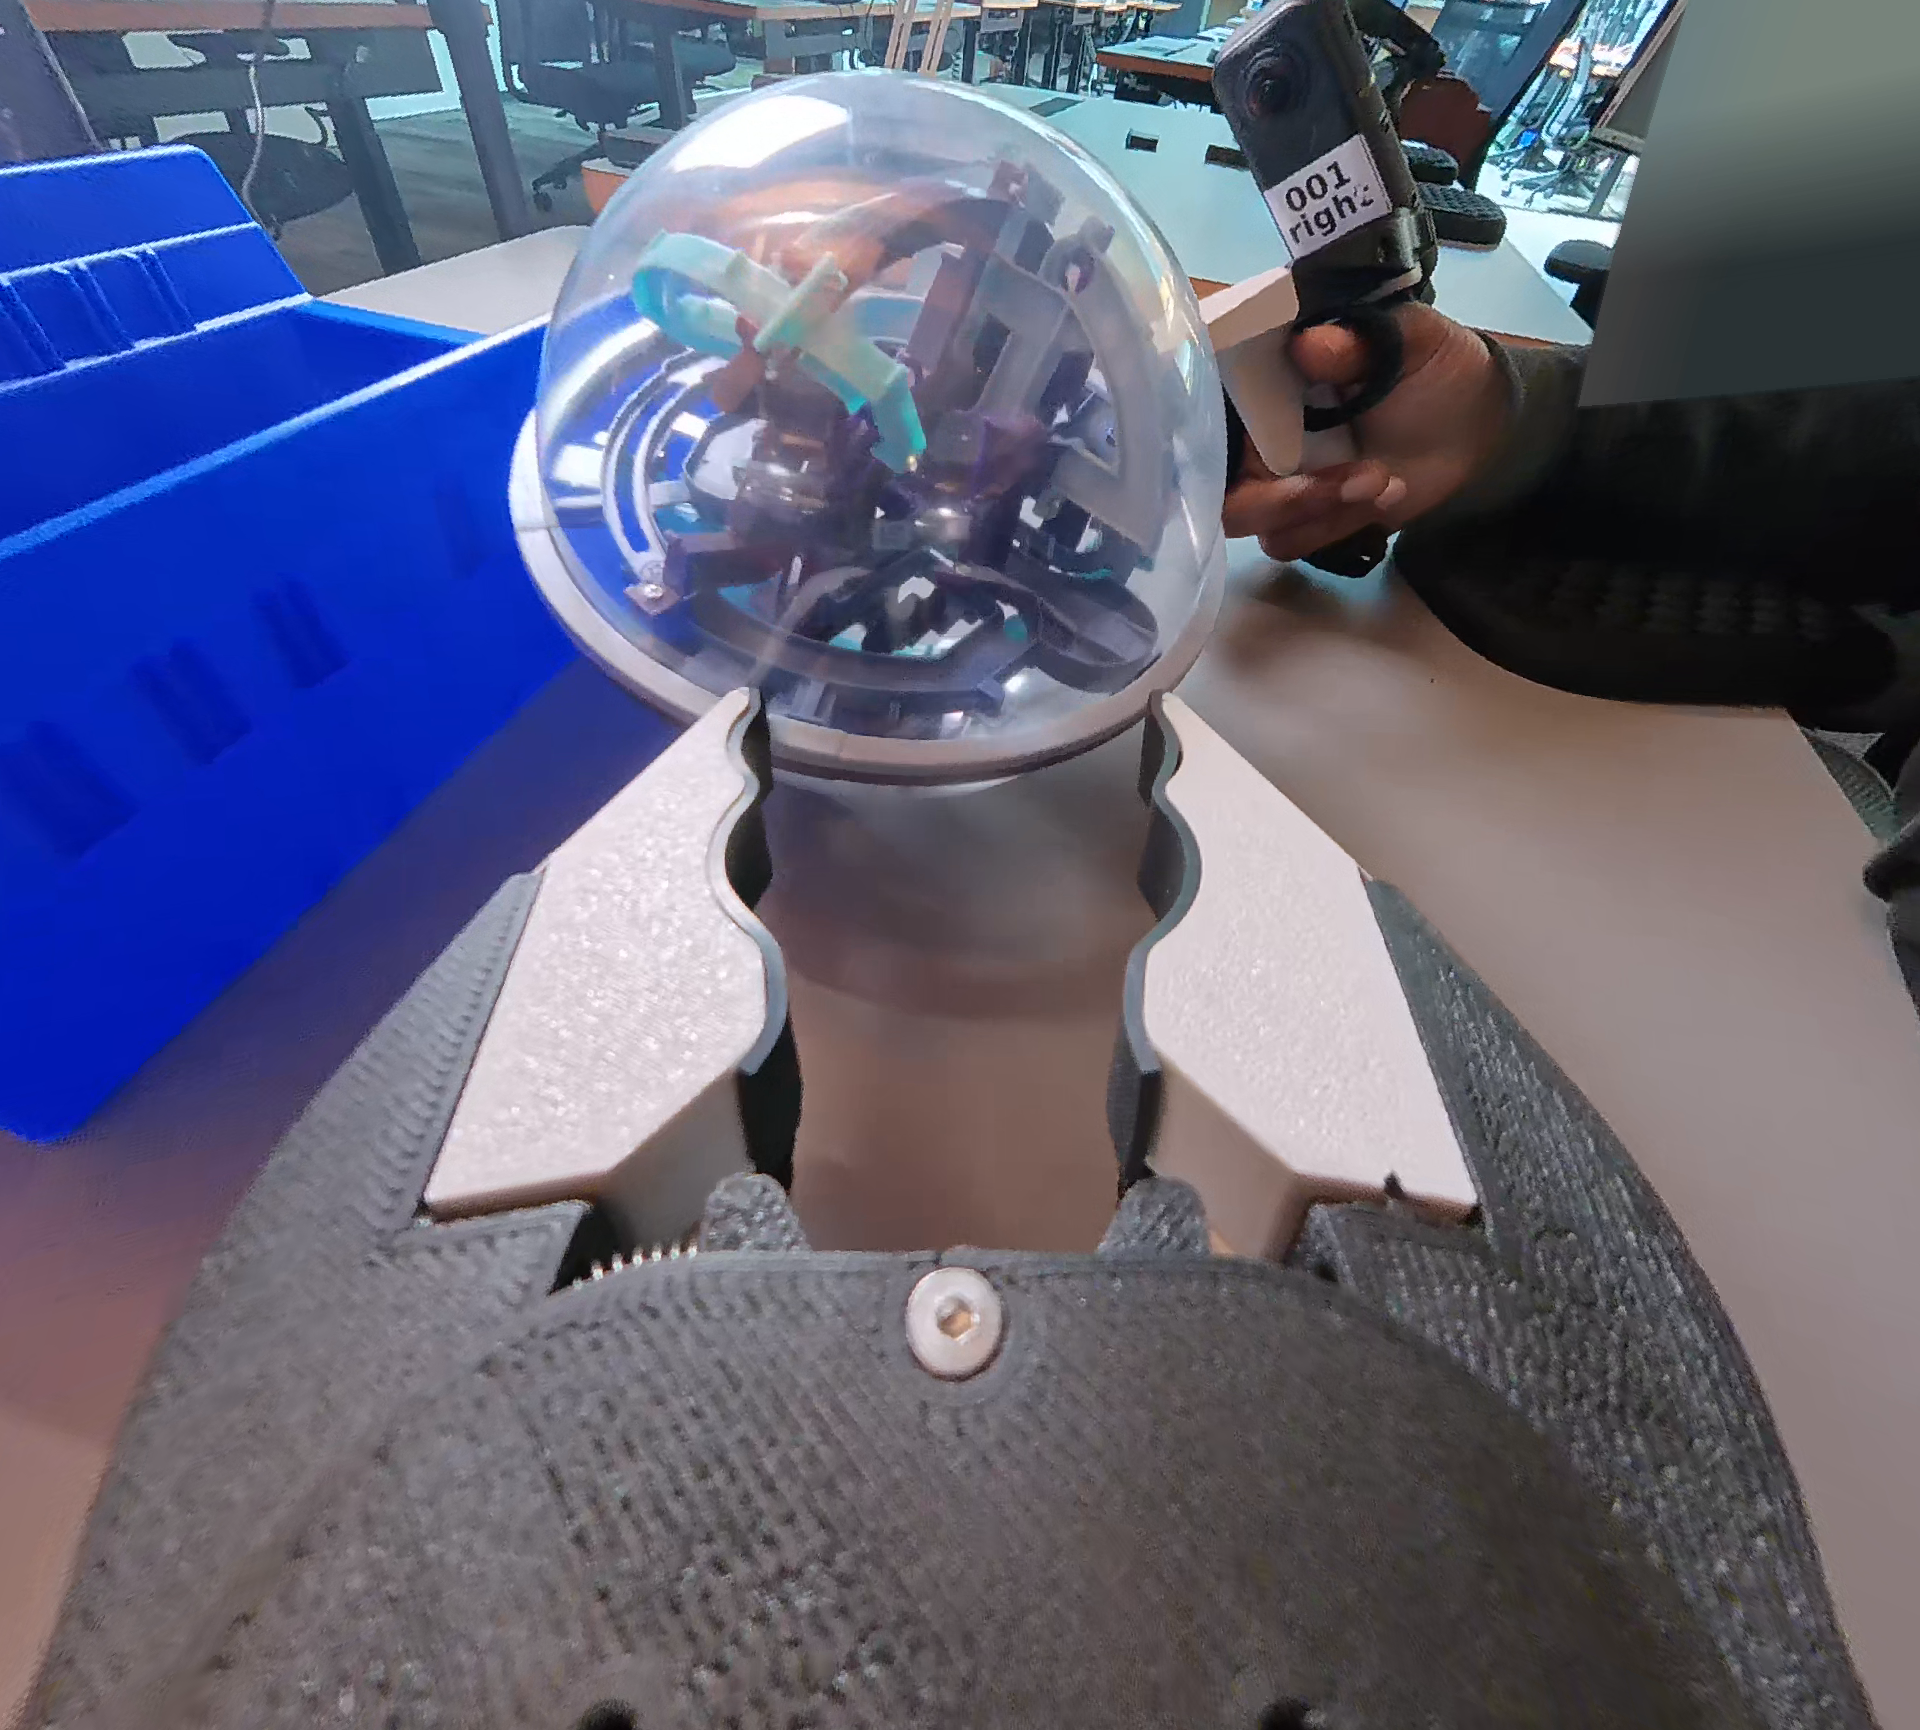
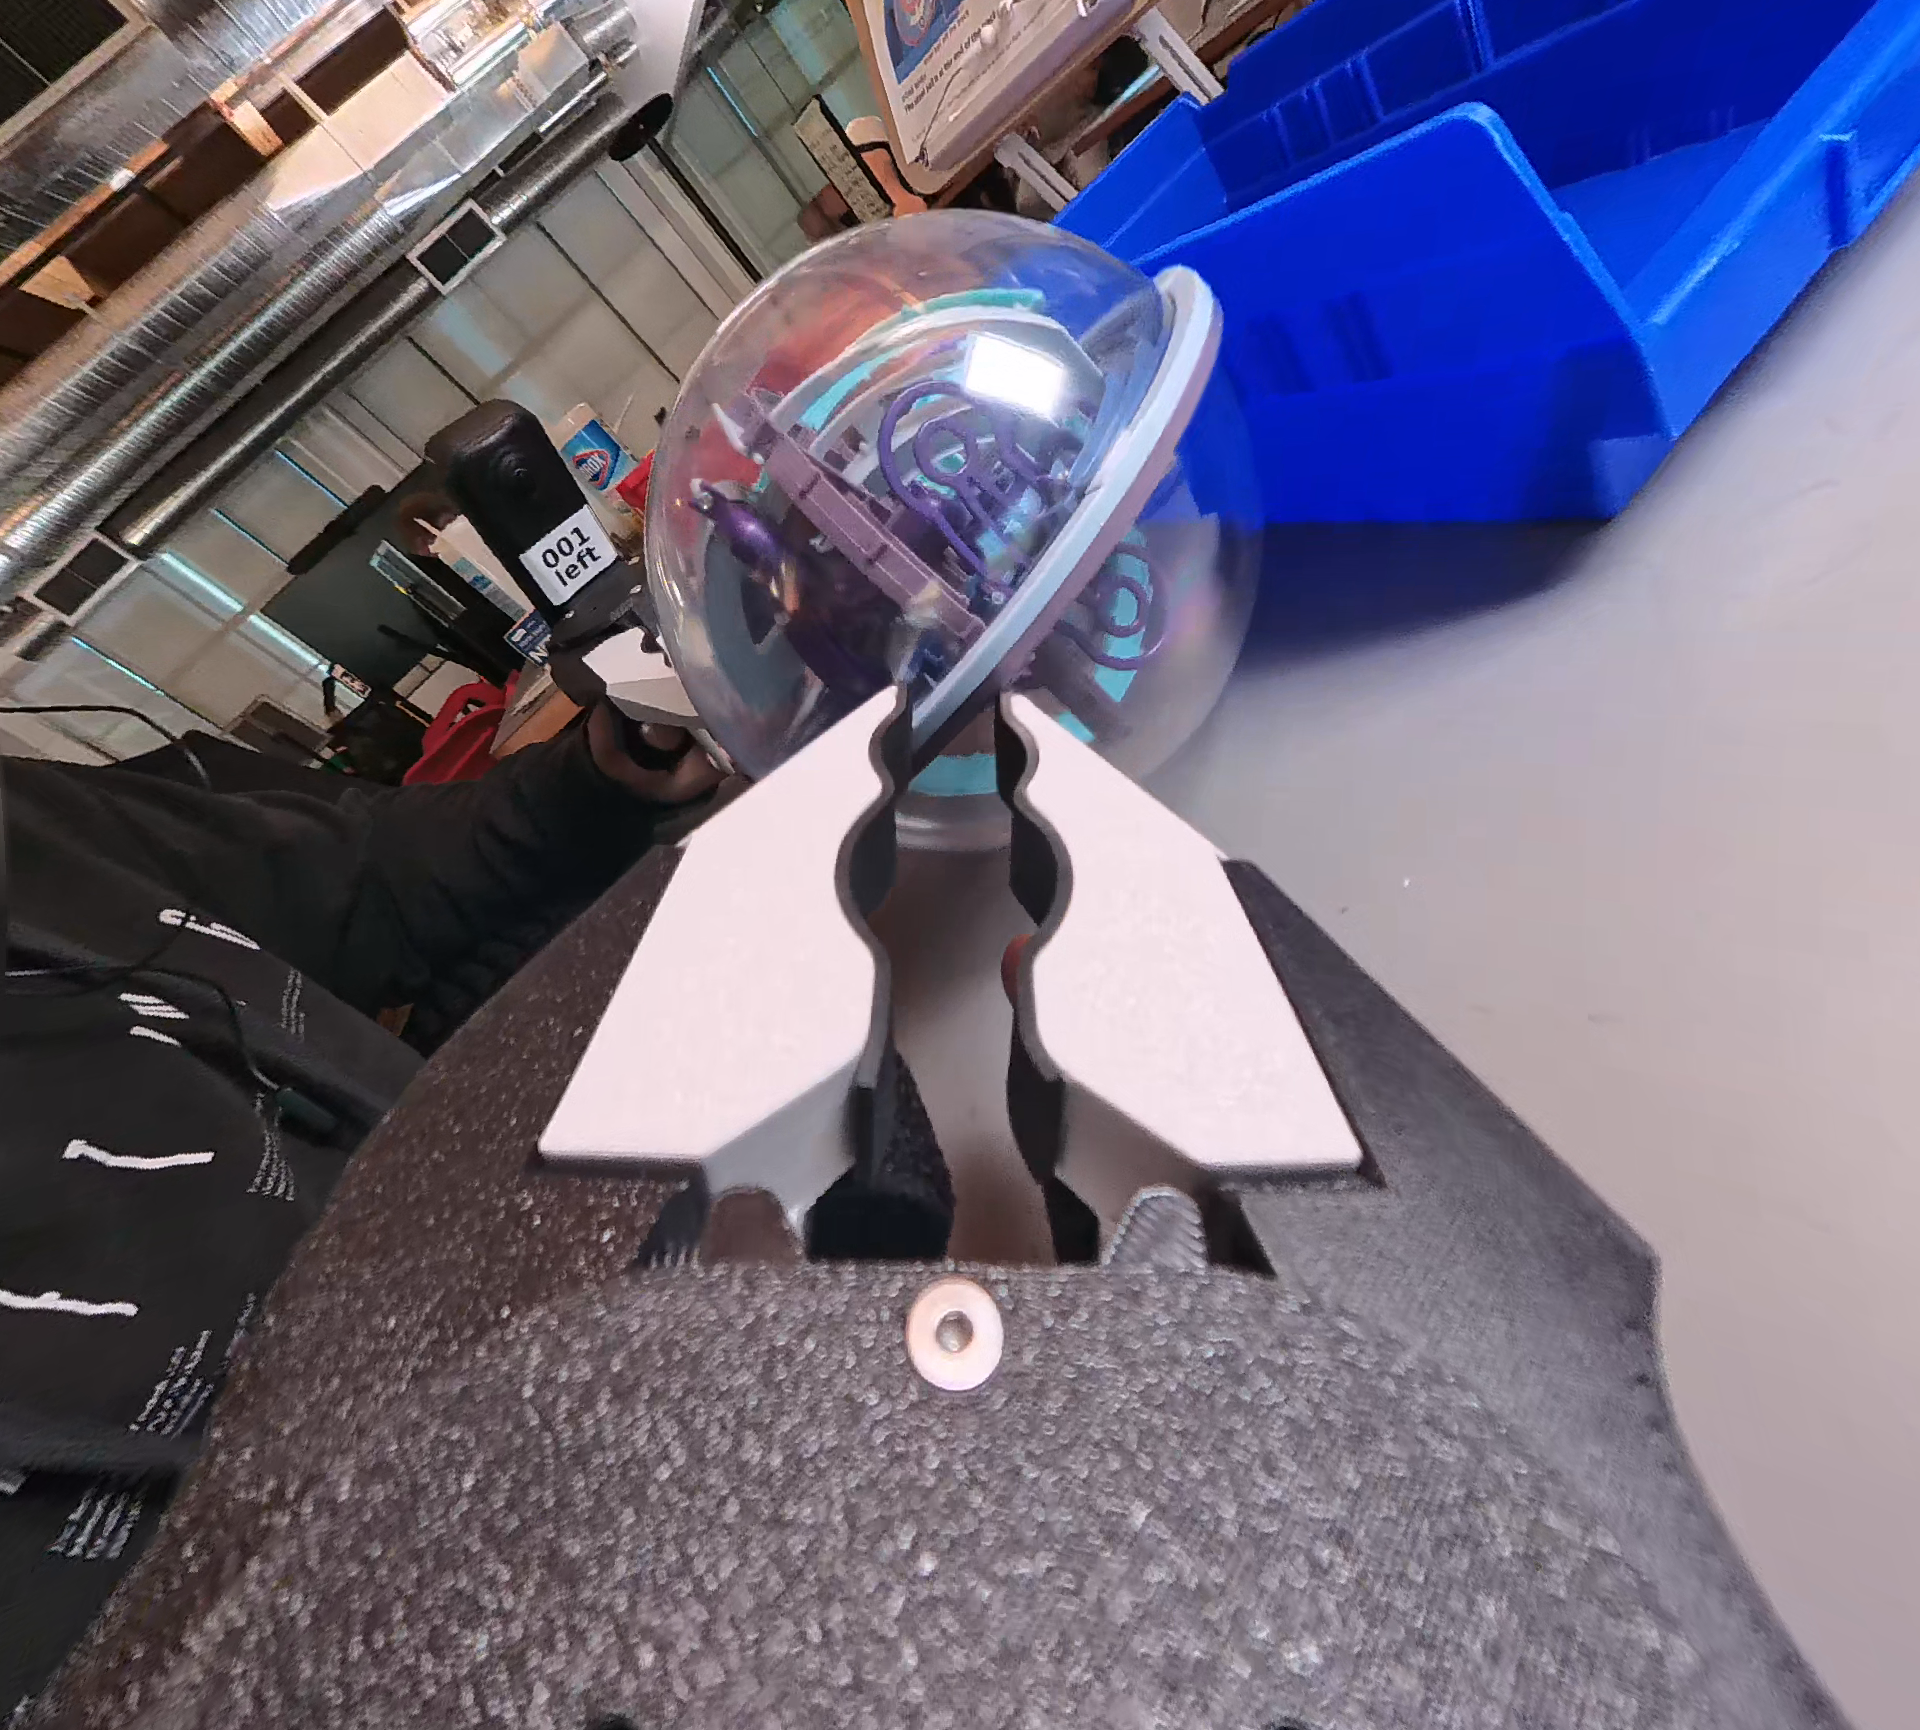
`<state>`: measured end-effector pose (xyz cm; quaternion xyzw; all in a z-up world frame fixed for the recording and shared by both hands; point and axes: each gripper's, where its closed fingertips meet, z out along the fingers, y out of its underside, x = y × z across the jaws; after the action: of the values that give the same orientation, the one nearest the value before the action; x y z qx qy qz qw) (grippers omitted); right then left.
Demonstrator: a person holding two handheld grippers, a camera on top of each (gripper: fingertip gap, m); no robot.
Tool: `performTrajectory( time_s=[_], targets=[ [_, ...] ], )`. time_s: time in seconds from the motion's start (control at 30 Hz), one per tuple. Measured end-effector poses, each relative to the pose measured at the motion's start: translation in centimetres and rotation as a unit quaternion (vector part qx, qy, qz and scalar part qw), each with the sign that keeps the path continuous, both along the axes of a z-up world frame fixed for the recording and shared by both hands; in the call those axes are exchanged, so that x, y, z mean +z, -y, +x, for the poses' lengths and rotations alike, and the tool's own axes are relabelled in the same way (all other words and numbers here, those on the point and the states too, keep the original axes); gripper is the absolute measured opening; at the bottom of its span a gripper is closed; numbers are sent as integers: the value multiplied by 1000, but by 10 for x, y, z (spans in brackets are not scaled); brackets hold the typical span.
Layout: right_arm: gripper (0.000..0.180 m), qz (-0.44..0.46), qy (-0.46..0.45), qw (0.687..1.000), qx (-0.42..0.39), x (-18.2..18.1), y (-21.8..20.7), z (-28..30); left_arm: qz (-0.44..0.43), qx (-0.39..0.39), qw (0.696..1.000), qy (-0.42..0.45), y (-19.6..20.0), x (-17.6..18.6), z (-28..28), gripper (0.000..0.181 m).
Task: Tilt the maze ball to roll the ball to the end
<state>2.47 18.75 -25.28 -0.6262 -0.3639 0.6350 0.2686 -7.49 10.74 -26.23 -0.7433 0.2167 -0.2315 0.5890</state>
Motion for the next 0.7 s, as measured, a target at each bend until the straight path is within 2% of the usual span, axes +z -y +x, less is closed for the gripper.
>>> performTrajectory(
  time_s=[0.5, 0.7],
  targets=[
    [10, -47, -2, 999, 15, -2, 2, -1, -7, 6, 1000, 9, -4, -1, -1, 75],
    [9, -92, -4, 996, 21, -3, 0, 0, -3, 5, 1000, 10, -3, 1, 1, 74]
  ],
)
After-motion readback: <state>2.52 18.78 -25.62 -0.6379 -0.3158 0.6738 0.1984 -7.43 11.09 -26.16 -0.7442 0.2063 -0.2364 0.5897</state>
